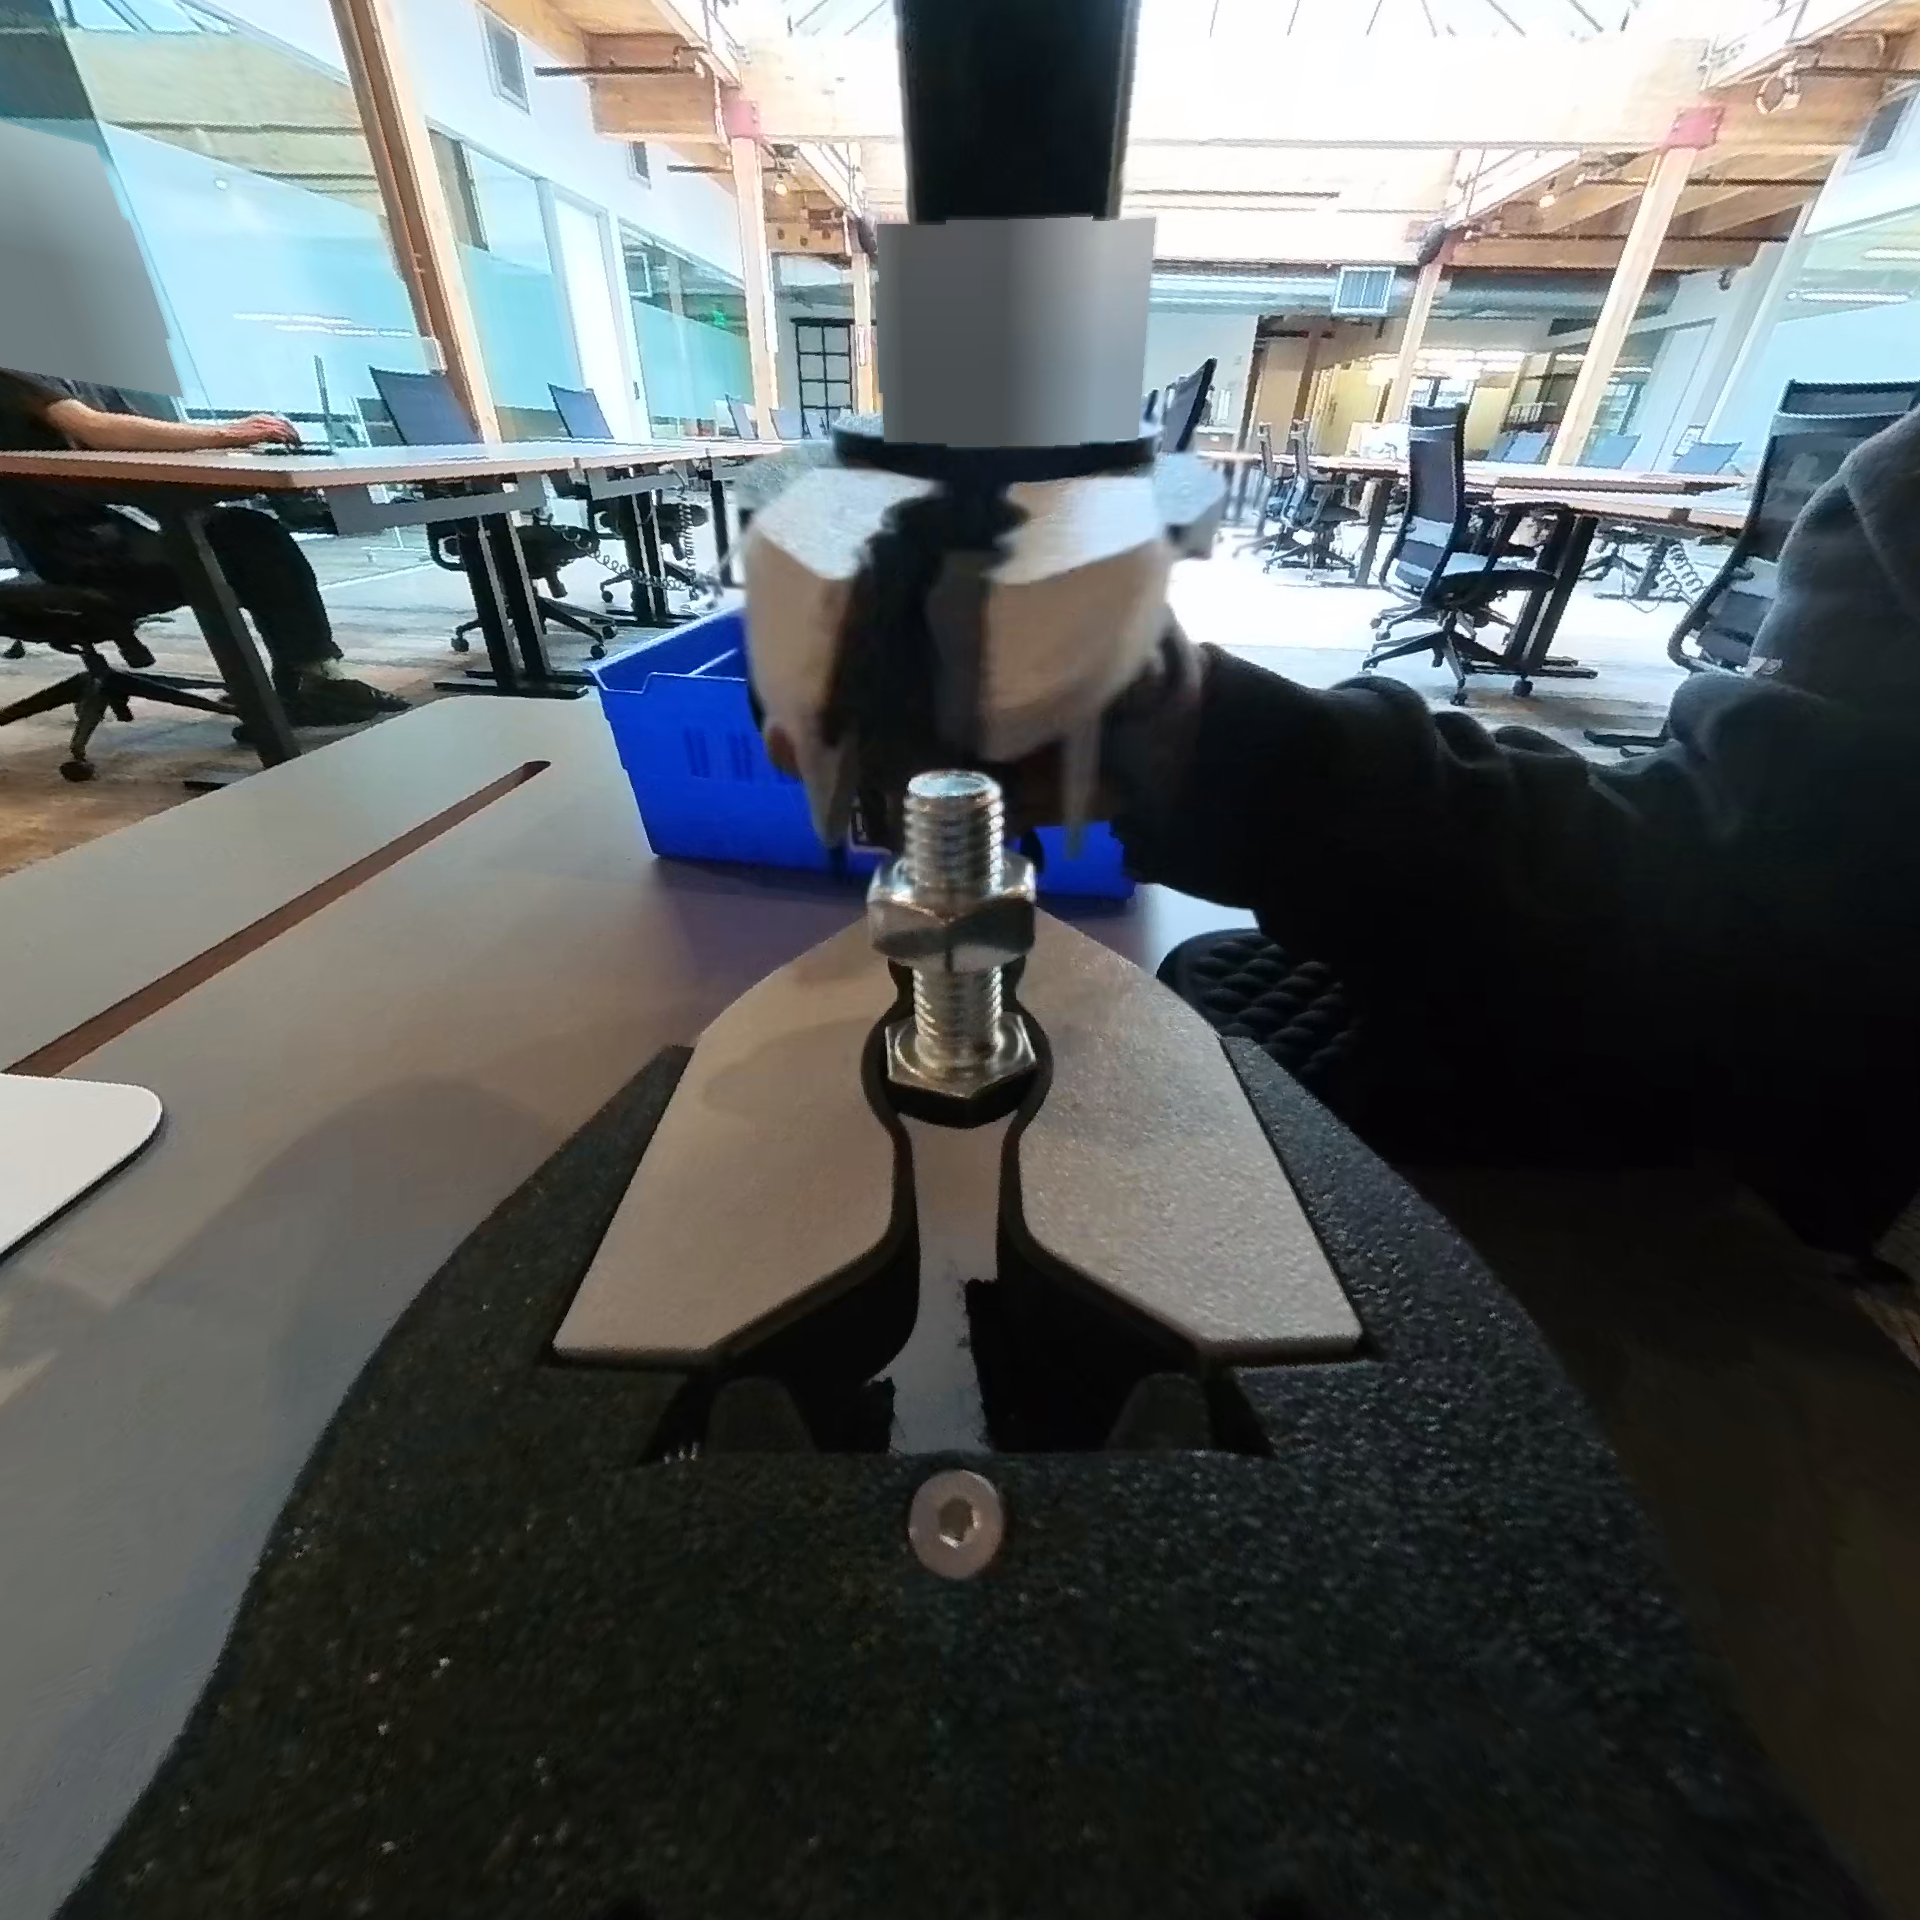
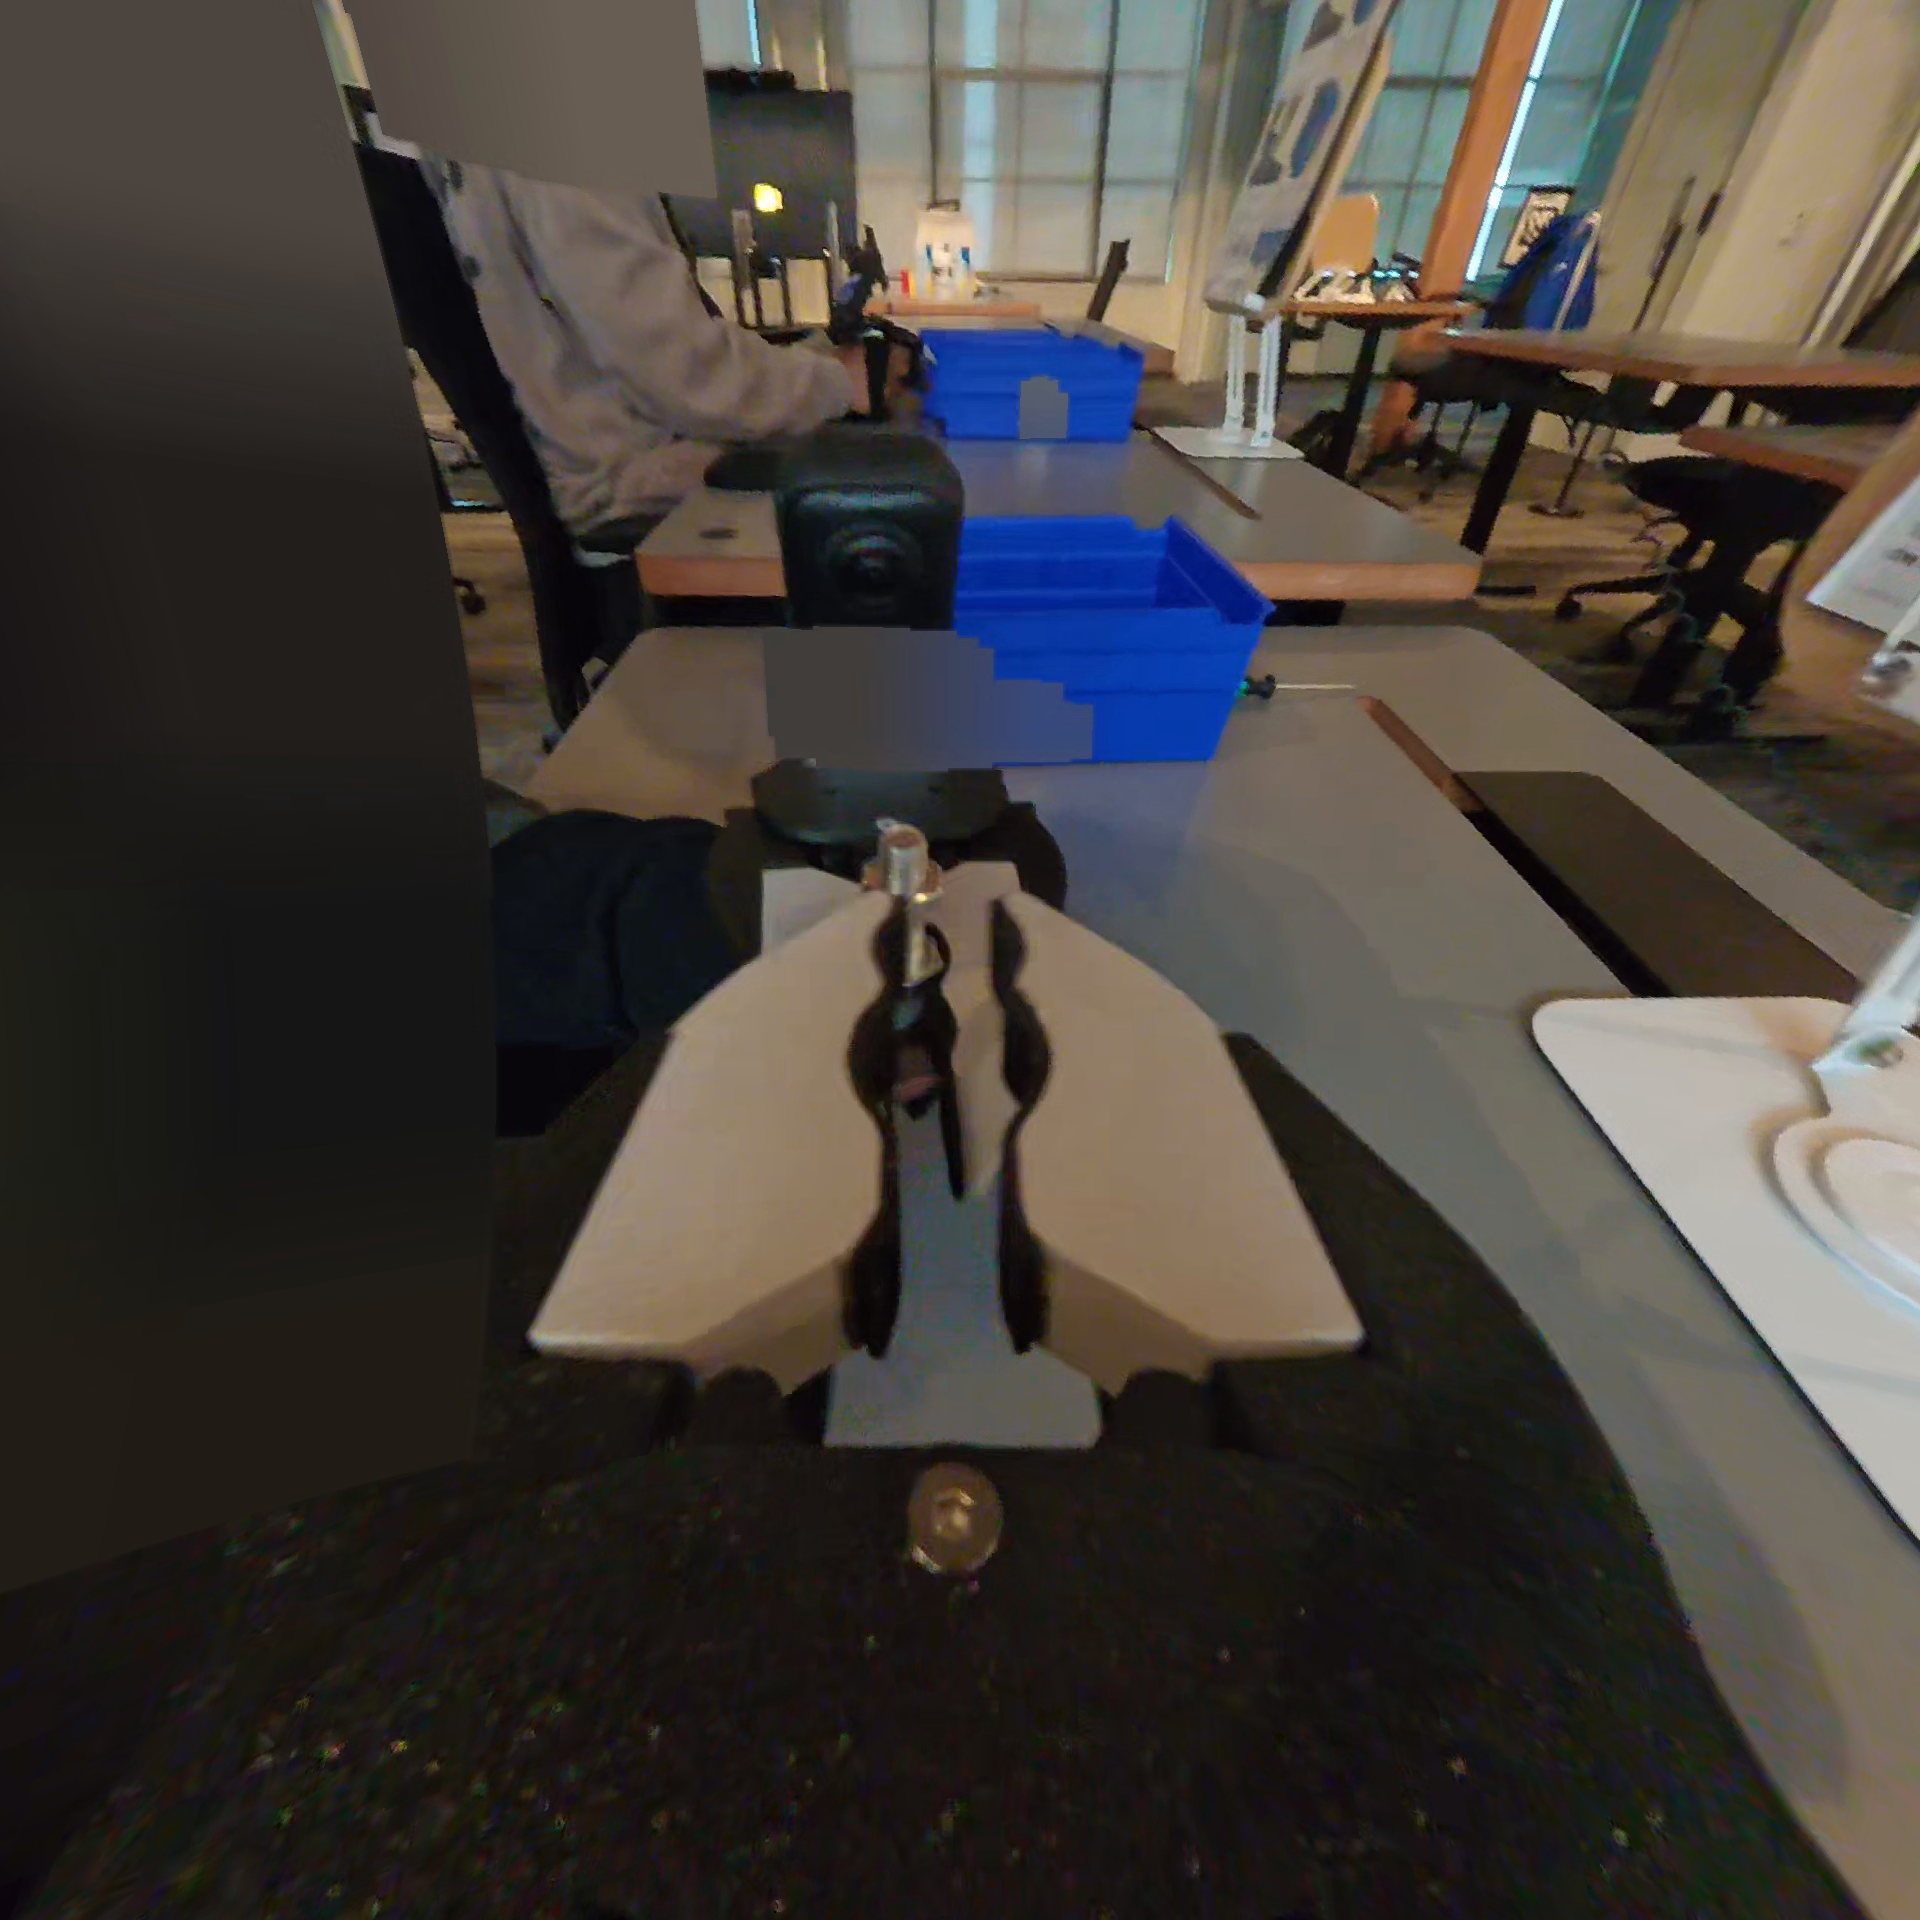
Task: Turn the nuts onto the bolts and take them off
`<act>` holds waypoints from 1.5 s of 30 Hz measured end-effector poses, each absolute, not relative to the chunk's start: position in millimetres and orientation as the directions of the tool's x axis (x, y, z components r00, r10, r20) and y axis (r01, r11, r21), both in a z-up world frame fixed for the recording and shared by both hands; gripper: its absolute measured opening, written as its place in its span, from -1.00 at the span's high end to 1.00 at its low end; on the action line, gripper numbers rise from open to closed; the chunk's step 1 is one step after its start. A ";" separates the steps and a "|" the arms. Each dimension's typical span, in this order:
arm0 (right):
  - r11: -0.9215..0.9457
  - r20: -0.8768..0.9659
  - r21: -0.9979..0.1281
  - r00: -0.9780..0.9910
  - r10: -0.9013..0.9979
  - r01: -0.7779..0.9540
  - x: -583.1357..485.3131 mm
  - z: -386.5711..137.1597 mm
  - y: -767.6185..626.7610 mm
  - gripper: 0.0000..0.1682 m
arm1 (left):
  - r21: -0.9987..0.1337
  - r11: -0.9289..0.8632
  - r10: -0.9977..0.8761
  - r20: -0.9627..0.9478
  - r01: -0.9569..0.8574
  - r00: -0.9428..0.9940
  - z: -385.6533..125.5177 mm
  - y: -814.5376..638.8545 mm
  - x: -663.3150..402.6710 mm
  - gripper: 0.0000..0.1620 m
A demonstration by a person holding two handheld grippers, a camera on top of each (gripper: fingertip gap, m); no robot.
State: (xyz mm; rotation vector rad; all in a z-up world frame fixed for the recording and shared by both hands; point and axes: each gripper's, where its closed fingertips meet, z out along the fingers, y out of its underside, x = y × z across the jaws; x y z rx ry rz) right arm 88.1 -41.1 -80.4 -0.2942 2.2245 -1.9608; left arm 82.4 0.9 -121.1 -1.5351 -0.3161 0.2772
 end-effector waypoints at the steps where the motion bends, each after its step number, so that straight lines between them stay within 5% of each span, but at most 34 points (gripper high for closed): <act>1: 0.121 0.004 -0.992 -0.964 -0.267 -0.038 92.9 -80.2 -45.2 0.67 | -1.000 0.015 0.369 0.026 0.022 0.929 -121.9 1.4 82.4 0.84; 5: 0.156 -0.002 -0.987 -0.960 -0.280 -0.044 103.7 -85.8 -62.2 0.47 | -1.000 0.007 0.363 0.026 0.025 0.931 -123.6 2.9 83.1 0.86; 8: 0.189 0.018 -0.980 -0.966 -0.258 -0.069 95.7 -91.4 -55.5 0.67 | -1.000 0.009 0.361 0.024 0.022 0.932 -123.1 3.0 83.6 0.86; 10: 0.156 0.020 -0.986 -0.981 -0.195 -0.051 80.3 -85.4 -45.0 1.00 | -1.000 0.024 0.358 0.027 0.020 0.933 -120.8 1.6 84.1 0.85; 14: 0.113 0.001 -0.993 -0.980 -0.197 -0.024 76.7 -78.7 -36.1 0.99 | -0.999 0.022 0.360 0.029 0.023 0.933 -121.3 1.6 83.5 0.84; 18: 0.119 -0.007 -0.992 -0.961 -0.275 -0.027 99.0 -78.6 -52.2 0.53 | -1.000 0.010 0.356 0.027 0.025 0.934 -123.6 3.3 83.9 0.87; 20: 0.166 0.005 -0.985 -0.964 -0.267 -0.051 101.9 -86.6 -60.3 0.49 | -1.000 0.007 0.352 0.026 0.025 0.936 -123.8 4.3 84.5 0.87; 23: 0.219 0.044 -0.971 -0.971 -0.237 -0.098 94.9 -95.6 -56.7 0.62 | -1.000 0.010 0.352 0.025 0.022 0.936 -123.3 4.0 84.6 0.87; 25: 0.201 0.039 -0.976 -0.977 -0.208 -0.082 84.6 -91.6 -45.3 1.00 | -0.999 0.023 0.351 0.030 0.023 0.936 -121.6 2.3 84.6 0.84; 28: 0.145 0.006 -0.989 -0.984 -0.179 -0.033 75.2 -81.9 -34.3 1.00 | -0.999 0.022 0.355 0.029 0.023 0.935 -121.2 1.8 84.2 0.85; 33: 0.144 -0.006 -0.989 -0.972 -0.234 -0.028 94.5 -81.4 -51.5 0.42 | -1.000 0.013 0.353 0.027 0.024 0.935 -123.1 3.1 84.2 0.87; 35: 0.175 -0.006 -0.984 -0.975 -0.223 -0.034 97.0 -87.2 -61.0 0.36 | -1.000 0.011 0.350 0.028 0.026 0.936 -123.7 3.8 84.5 0.87; 39: 0.212 0.004 -0.976 -0.981 -0.192 -0.046 88.4 -93.7 -56.2 0.52 | -0.999 0.016 0.350 0.032 0.028 0.936 -123.4 3.1 84.2 0.85; 41: 0.190 0.011 -0.981 -0.990 -0.137 -0.037 73.5 -89.9 -43.9 0.99 | -0.999 0.033 0.347 0.032 0.022 0.937 -120.4 1.4 84.9 0.85; 45: 0.127 -0.006 -0.992 -0.990 -0.140 -0.012 70.0 -80.0 -33.3 0.88 | -0.999 0.025 0.347 0.032 0.025 0.937 -121.7 2.2 84.5 0.85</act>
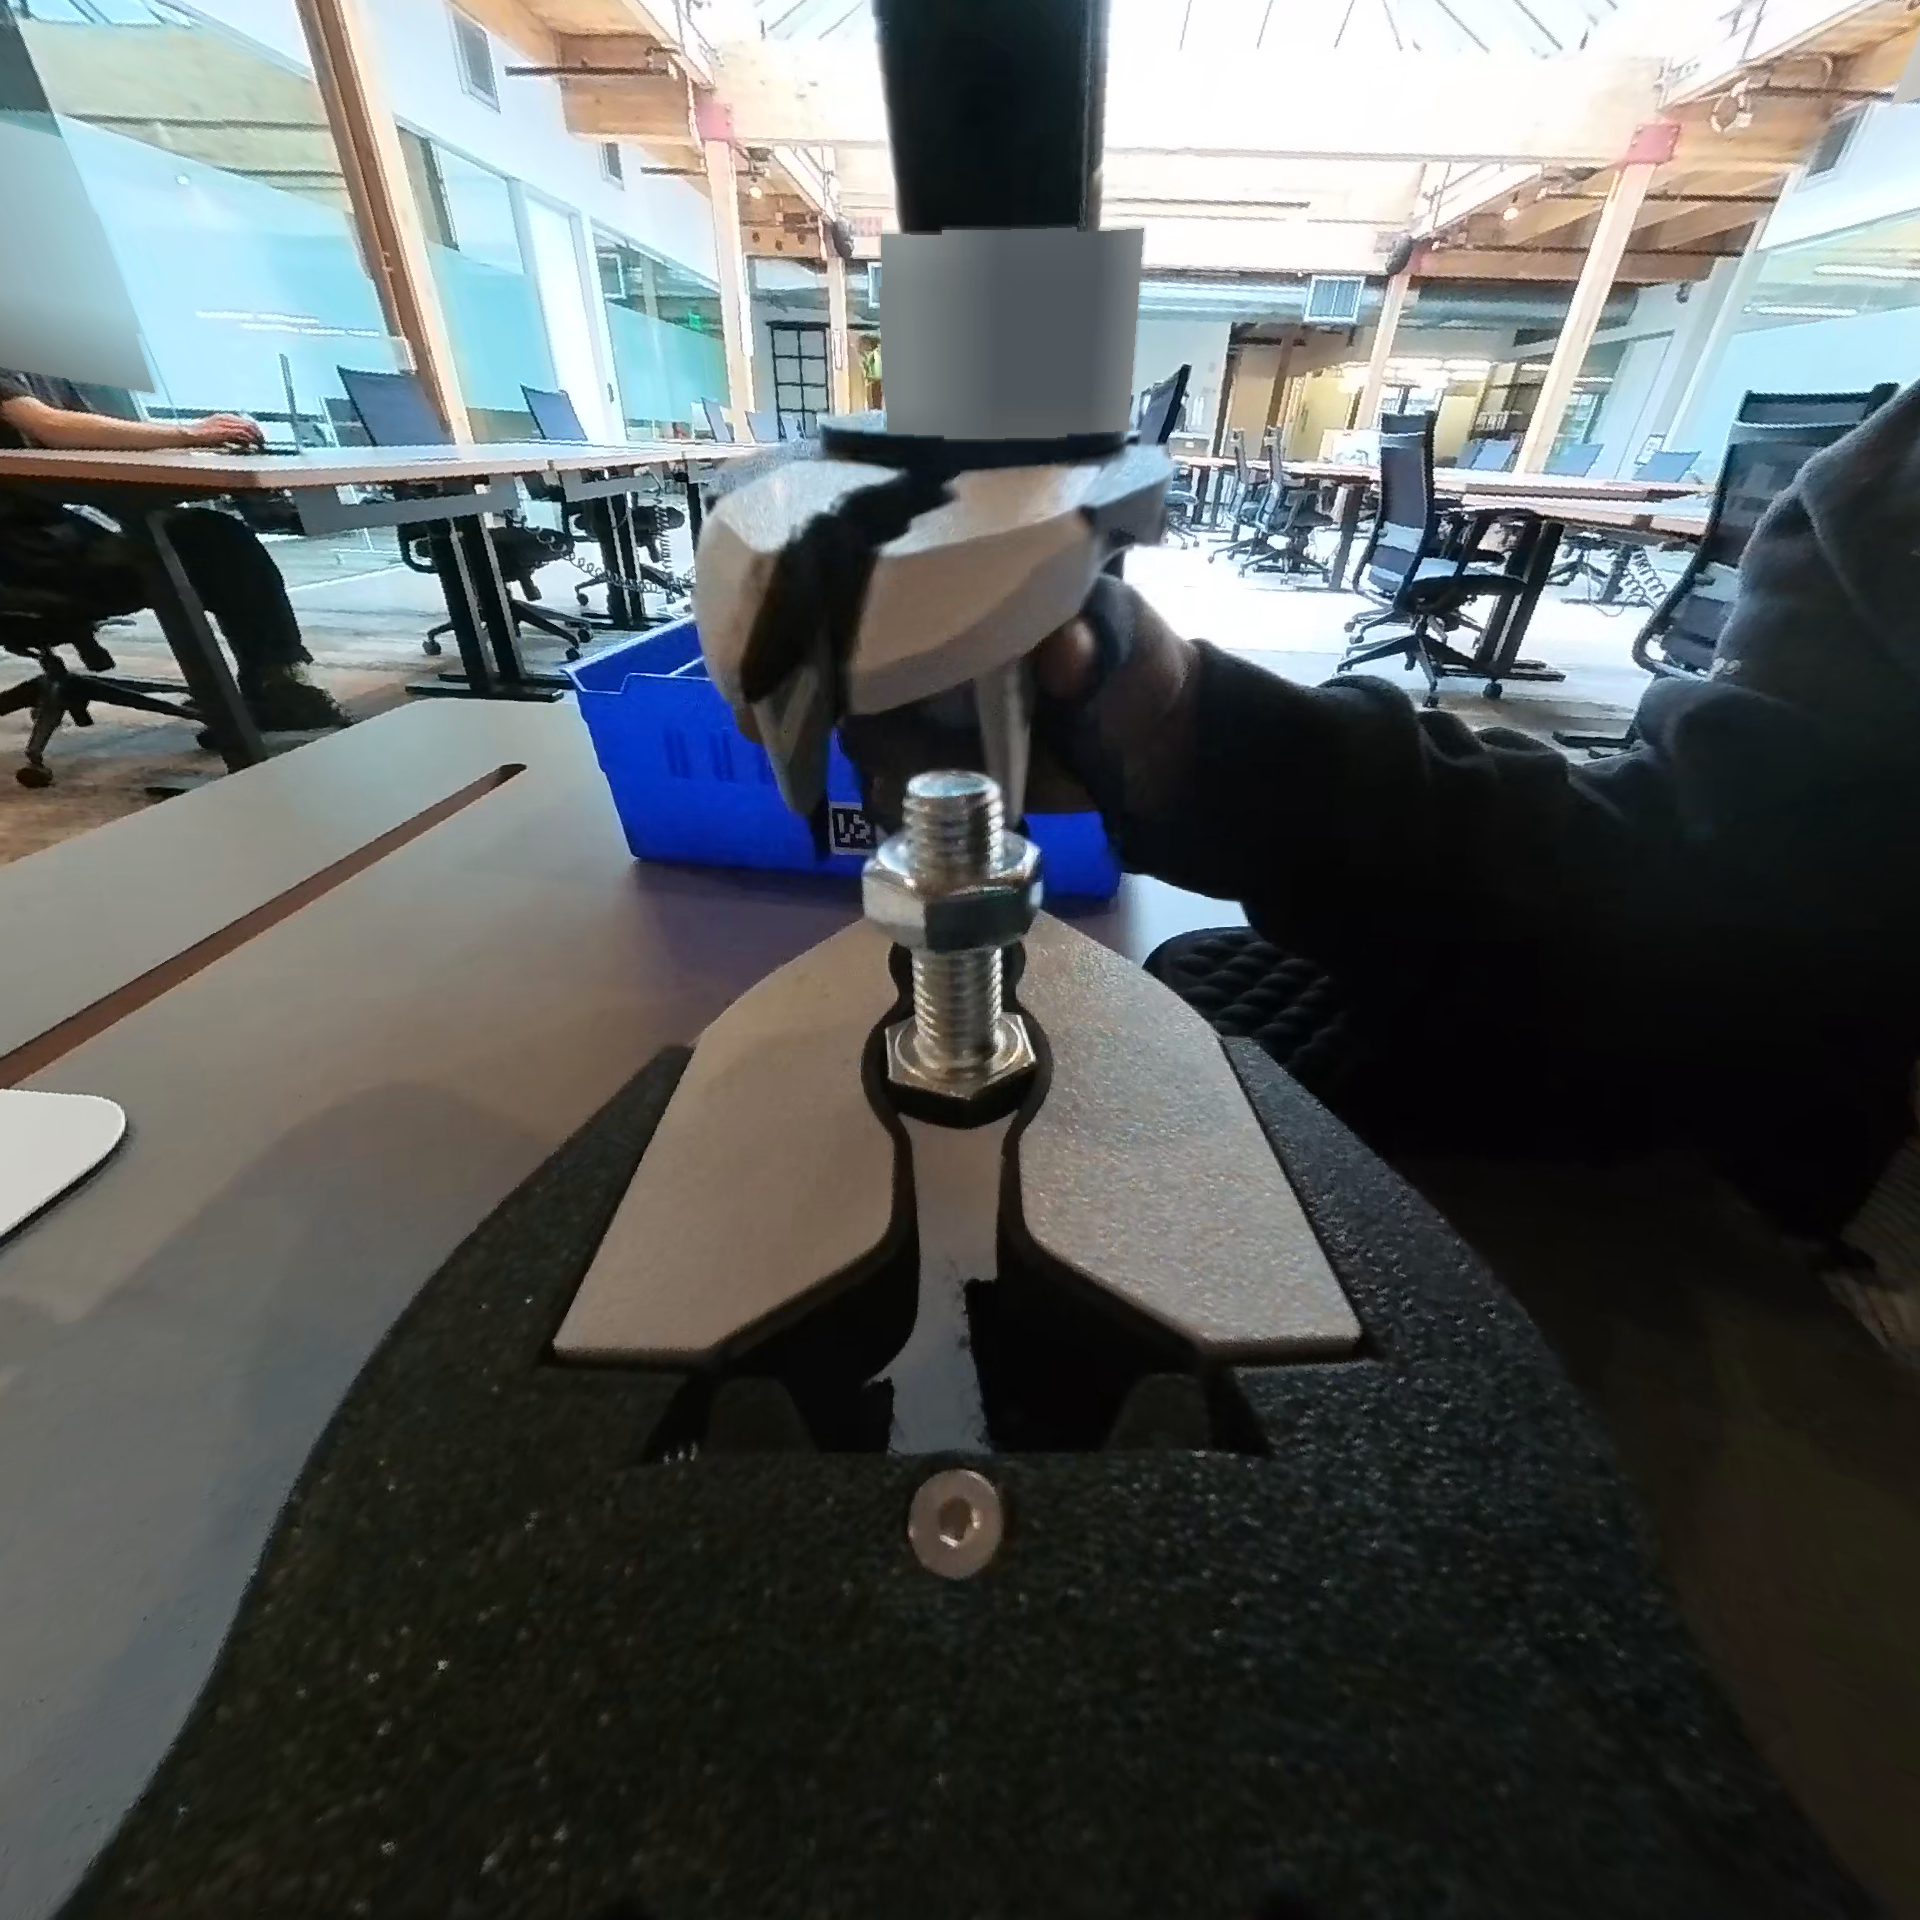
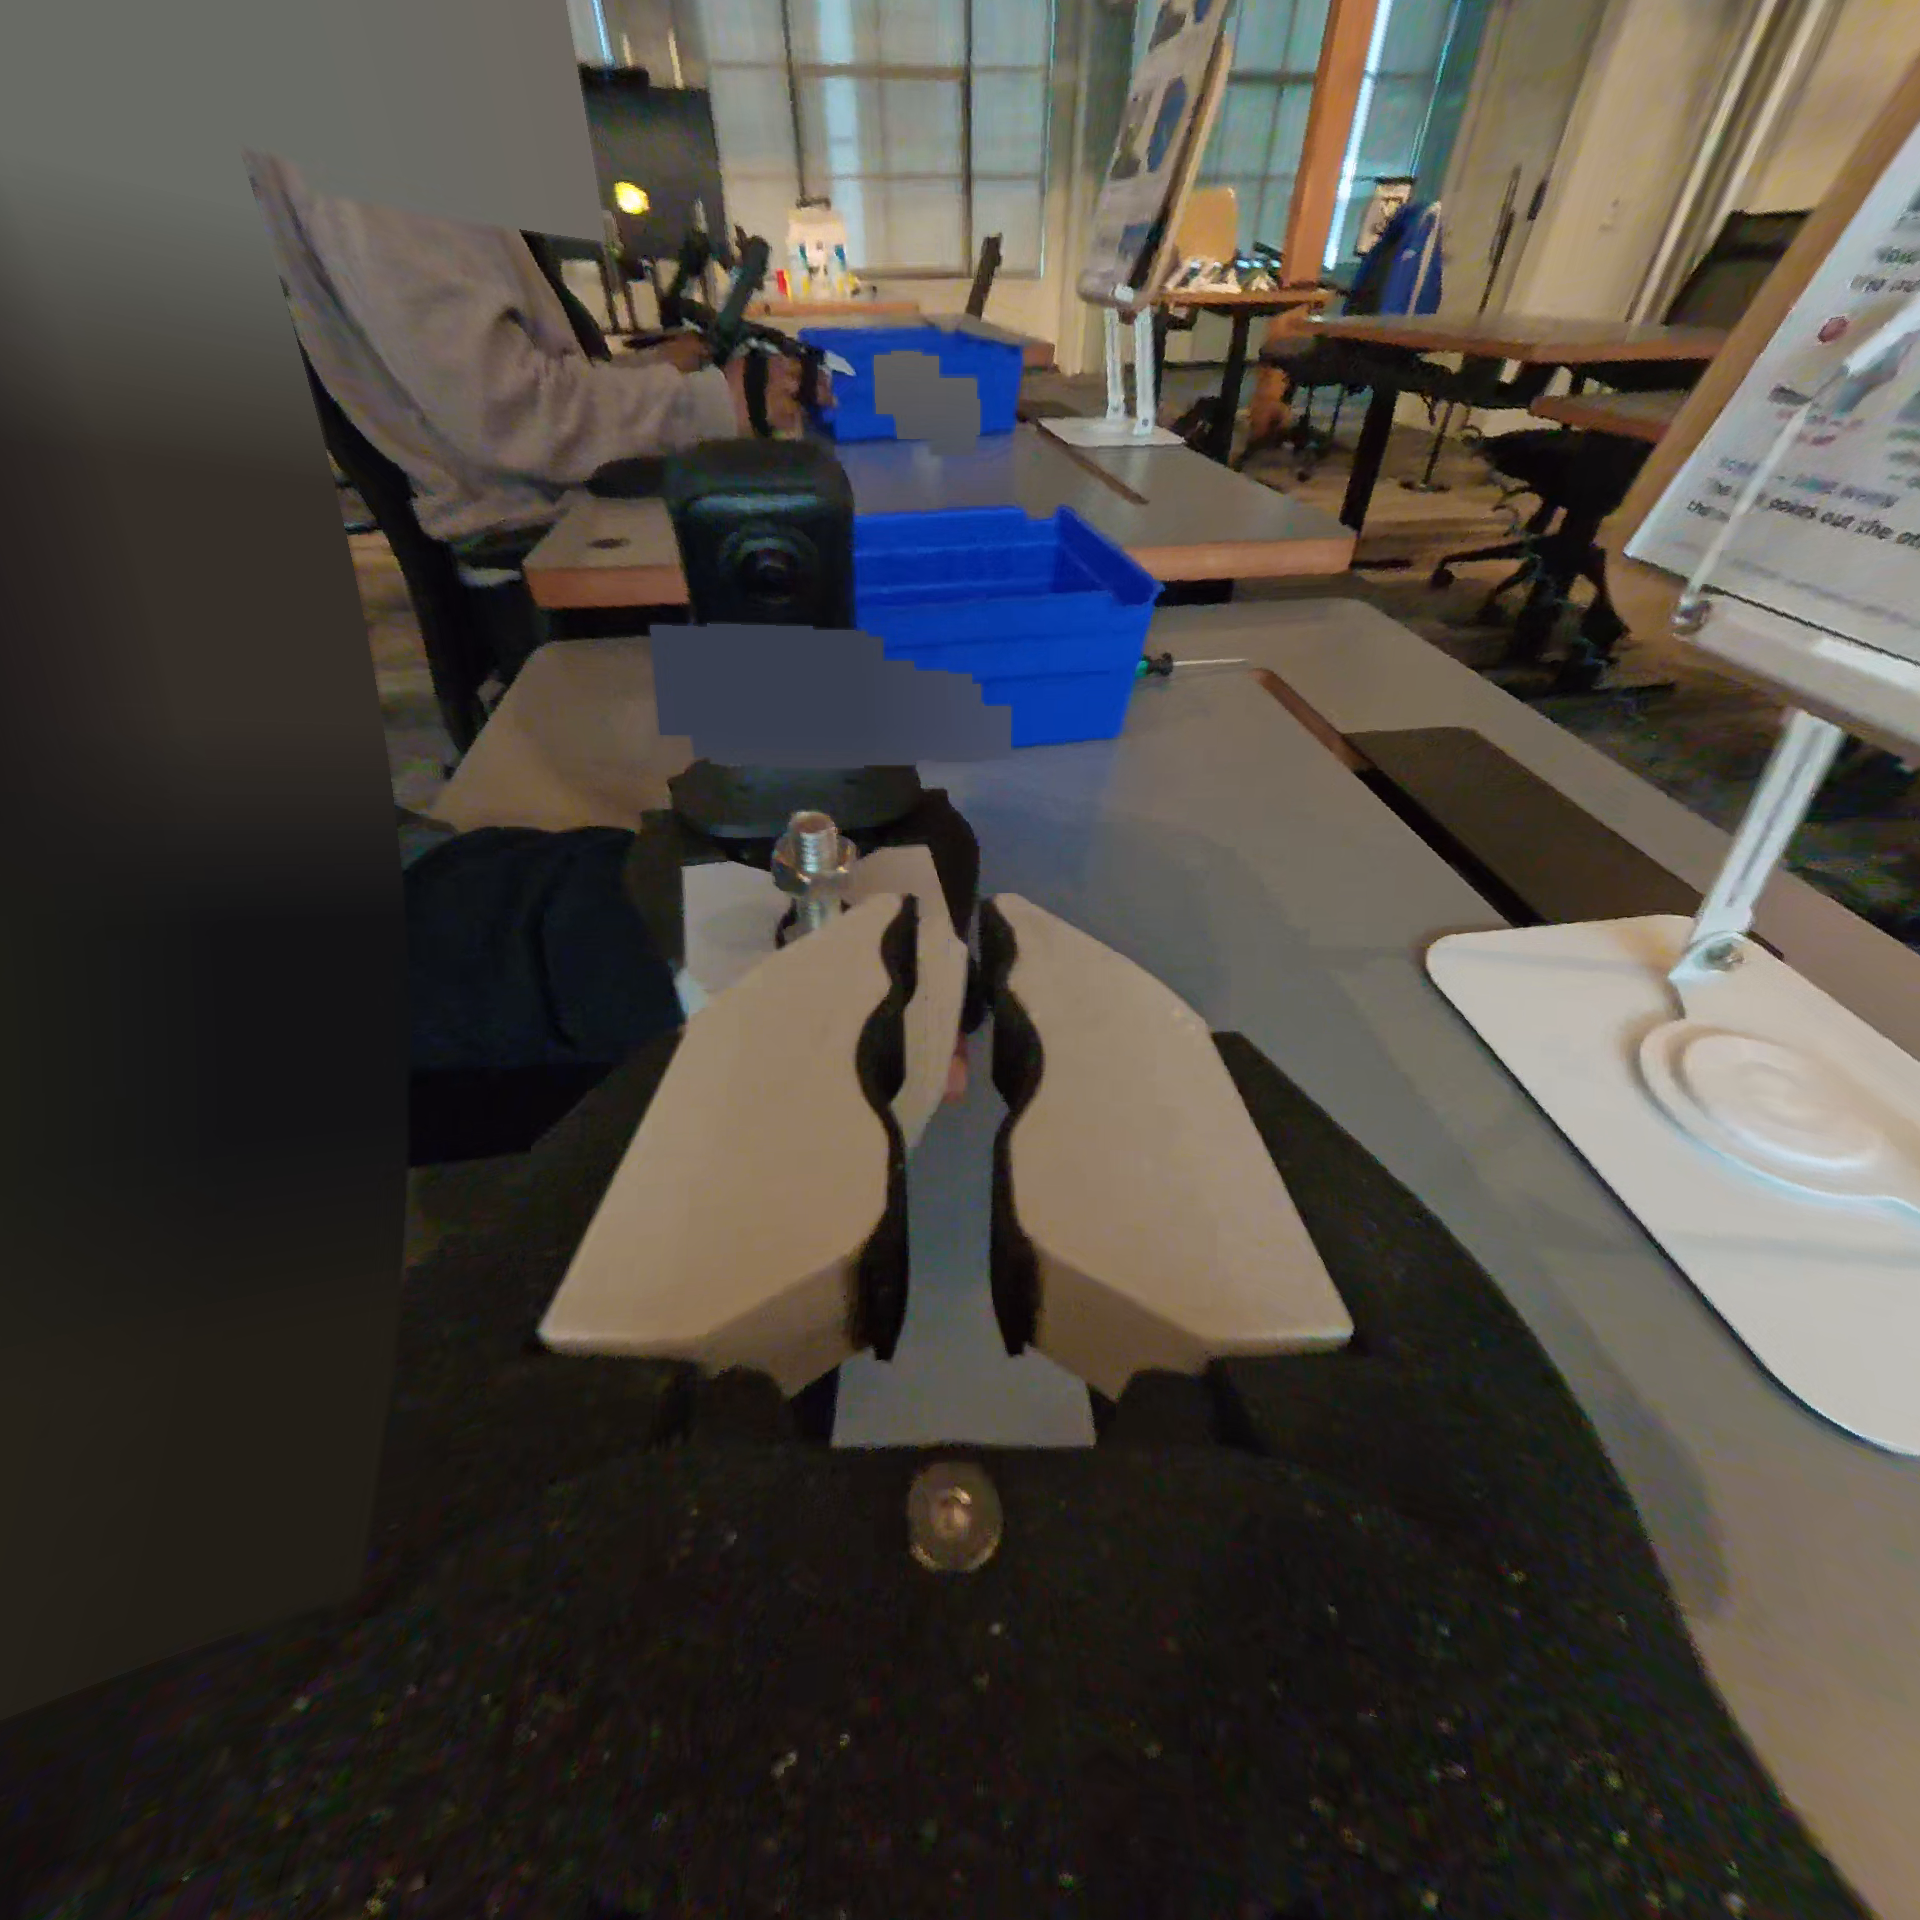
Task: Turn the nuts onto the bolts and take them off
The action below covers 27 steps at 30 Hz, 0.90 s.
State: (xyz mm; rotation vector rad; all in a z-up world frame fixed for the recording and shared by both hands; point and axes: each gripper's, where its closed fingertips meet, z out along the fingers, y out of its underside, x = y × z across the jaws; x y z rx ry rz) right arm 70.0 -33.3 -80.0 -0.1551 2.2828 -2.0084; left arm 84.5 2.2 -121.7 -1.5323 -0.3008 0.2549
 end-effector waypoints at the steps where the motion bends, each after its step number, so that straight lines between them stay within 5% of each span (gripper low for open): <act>1: 0.114 -0.004 -0.993 -0.985 -0.171 -0.016 76.6 -77.9 -35.8 0.81 | -0.999 0.024 0.345 0.032 0.026 0.938 -122.1 2.9 84.8 0.85; 6: 0.185 0.005 -0.981 -0.966 -0.258 -0.054 104.5 -88.4 -59.1 0.54 | -1.000 0.011 0.345 0.029 0.027 0.938 -124.2 4.2 84.8 0.86; 9: 0.242 0.037 -0.966 -0.975 -0.220 -0.092 96.3 -98.9 -57.4 0.67 | -1.000 0.013 0.346 0.027 0.024 0.938 -123.6 3.5 85.1 0.87; 11: 0.210 0.018 -0.976 -0.987 -0.162 -0.053 81.1 -92.9 -47.1 0.95 | -0.999 0.034 0.341 0.032 0.021 0.940 -120.1 2.0 85.8 0.85; 14: 0.126 -0.033 -0.992 -0.988 -0.149 0.014 72.0 -79.1 -33.5 0.99 | -0.999 0.024 0.347 0.033 0.026 0.937 -121.8 1.9 84.7 0.85; 19: 0.135 -0.020 -0.991 -0.971 -0.237 -0.013 96.8 -80.2 -49.1 0.56 | -1.000 0.007 0.339 0.030 0.030 0.940 -125.2 4.8 85.5 0.87; 22: 0.190 0.006 -0.980 -0.974 -0.226 -0.050 100.0 -91.3 -59.3 0.55 | -1.000 0.008 0.336 0.028 0.027 0.941 -124.9 4.9 86.0 0.87; 24: 0.200 0.010 -0.978 -0.977 -0.212 -0.054 94.1 -93.9 -54.7 0.61 | -1.000 0.013 0.340 0.029 0.026 0.940 -124.1 4.1 85.4 0.84; 26: 0.180 -0.009 -0.984 -0.988 -0.151 -0.018 78.1 -90.0 -44.1 0.96 | -0.999 0.033 0.338 0.034 0.024 0.940 -121.0 1.9 85.7 0.85; 27: 0.153 -0.017 -0.988 -0.991 -0.131 -0.004 72.2 -86.1 -38.7 0.98 | -0.999 0.035 0.342 0.031 0.021 0.939 -120.2 1.1 85.5 0.85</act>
